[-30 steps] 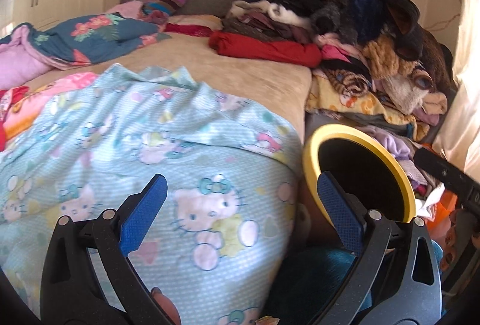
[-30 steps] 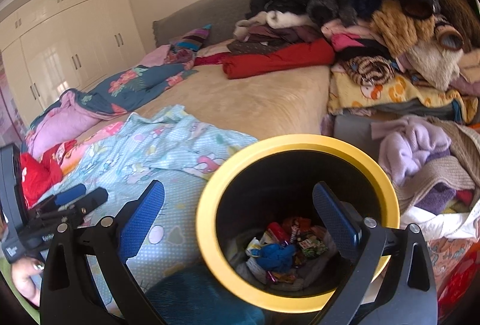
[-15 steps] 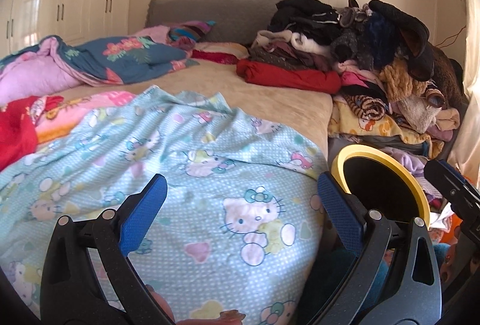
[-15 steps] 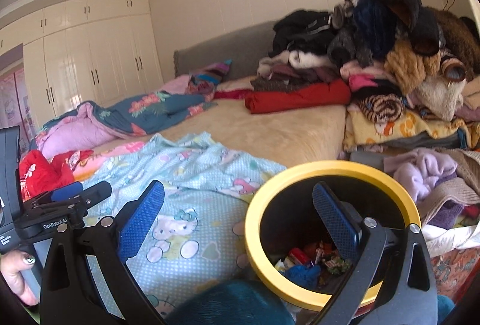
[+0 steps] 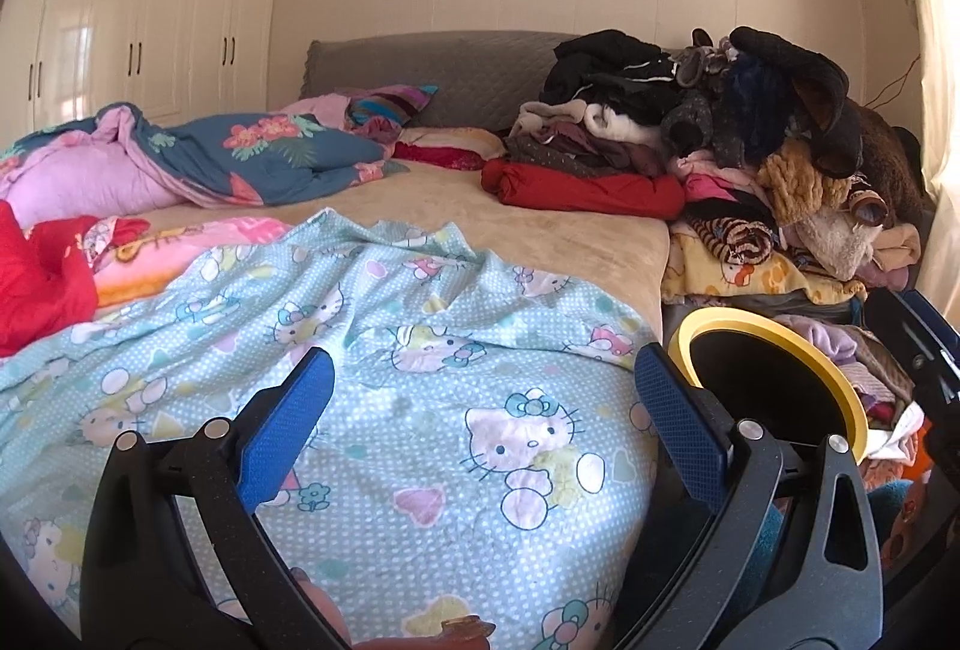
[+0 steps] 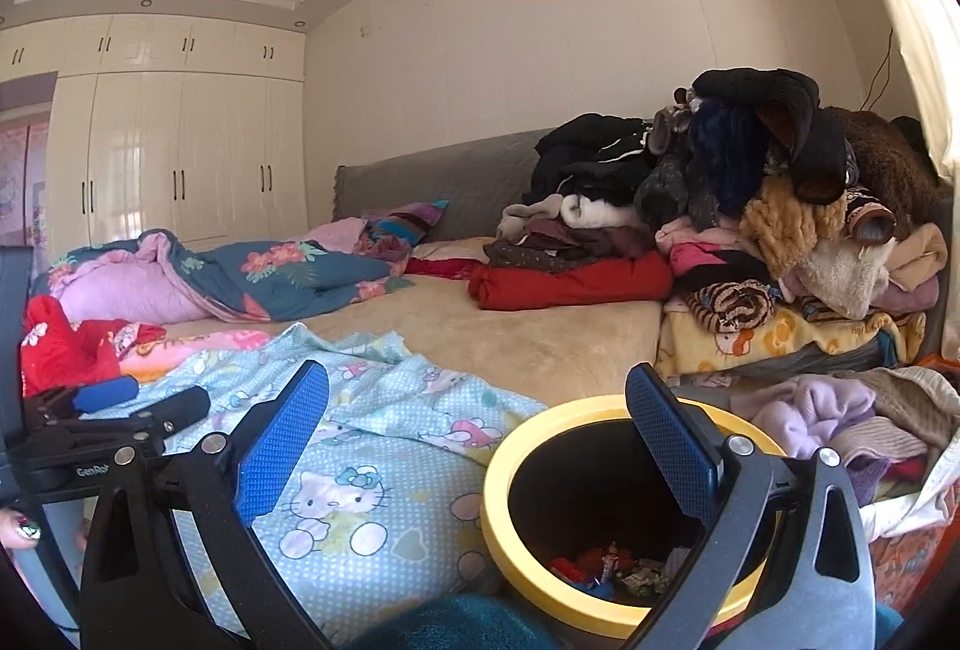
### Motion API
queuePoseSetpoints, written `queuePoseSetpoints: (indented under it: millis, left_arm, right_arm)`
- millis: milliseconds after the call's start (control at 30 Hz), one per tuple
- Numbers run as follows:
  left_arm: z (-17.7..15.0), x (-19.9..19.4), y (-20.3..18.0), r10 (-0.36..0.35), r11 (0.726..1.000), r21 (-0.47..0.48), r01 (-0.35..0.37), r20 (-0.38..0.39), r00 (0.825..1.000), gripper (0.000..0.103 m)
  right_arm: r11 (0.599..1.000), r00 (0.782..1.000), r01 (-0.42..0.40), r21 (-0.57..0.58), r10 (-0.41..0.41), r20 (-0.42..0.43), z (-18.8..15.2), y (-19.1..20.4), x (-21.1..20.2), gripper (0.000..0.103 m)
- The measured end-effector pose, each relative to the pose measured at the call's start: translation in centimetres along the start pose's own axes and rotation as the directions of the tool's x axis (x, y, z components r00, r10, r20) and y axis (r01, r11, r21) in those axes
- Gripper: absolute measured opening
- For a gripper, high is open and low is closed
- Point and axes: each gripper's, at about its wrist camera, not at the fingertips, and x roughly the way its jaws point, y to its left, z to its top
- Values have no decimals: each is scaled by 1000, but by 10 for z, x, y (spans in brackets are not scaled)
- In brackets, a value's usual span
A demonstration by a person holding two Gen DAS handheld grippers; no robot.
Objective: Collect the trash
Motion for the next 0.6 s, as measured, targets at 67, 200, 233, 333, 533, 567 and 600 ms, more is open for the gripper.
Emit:
queuePoseSetpoints:
  millis: [67,200,233,333,533,567,600]
  left_arm:
    - [0,-1,-1,-3,1000,3,3,8,1000,92]
    - [0,-1,-1,-2,1000,0,2,8,1000,92]
    - [0,-1,0,-3,1000,0,3,9,1000,92]
    - [0,-2,0,-4,1000,2,4,10,1000,92]
    - [0,-2,0,-3,1000,-4,3,9,1000,92]
    - [0,-1,1,-5,1000,-2,5,8,1000,92]
    - [0,-1,1,-5,1000,-3,5,7,1000,92]
  right_arm:
    - [1000,1000,5,-3,-5,-6,-3,0,0,97]
    - [1000,1000,14,4,-14,-21,-6,-2,3,97]
    - [1000,1000,13,5,-13,-23,-7,-2,4,97]
    - [1000,1000,17,6,-17,-25,-8,-2,5,97]
    - [1000,1000,13,3,-13,-23,-8,-2,5,97]
    - [1000,1000,13,2,-13,-22,-7,-2,5,97]
    - [1000,1000,13,3,-13,-22,-7,-2,6,97]
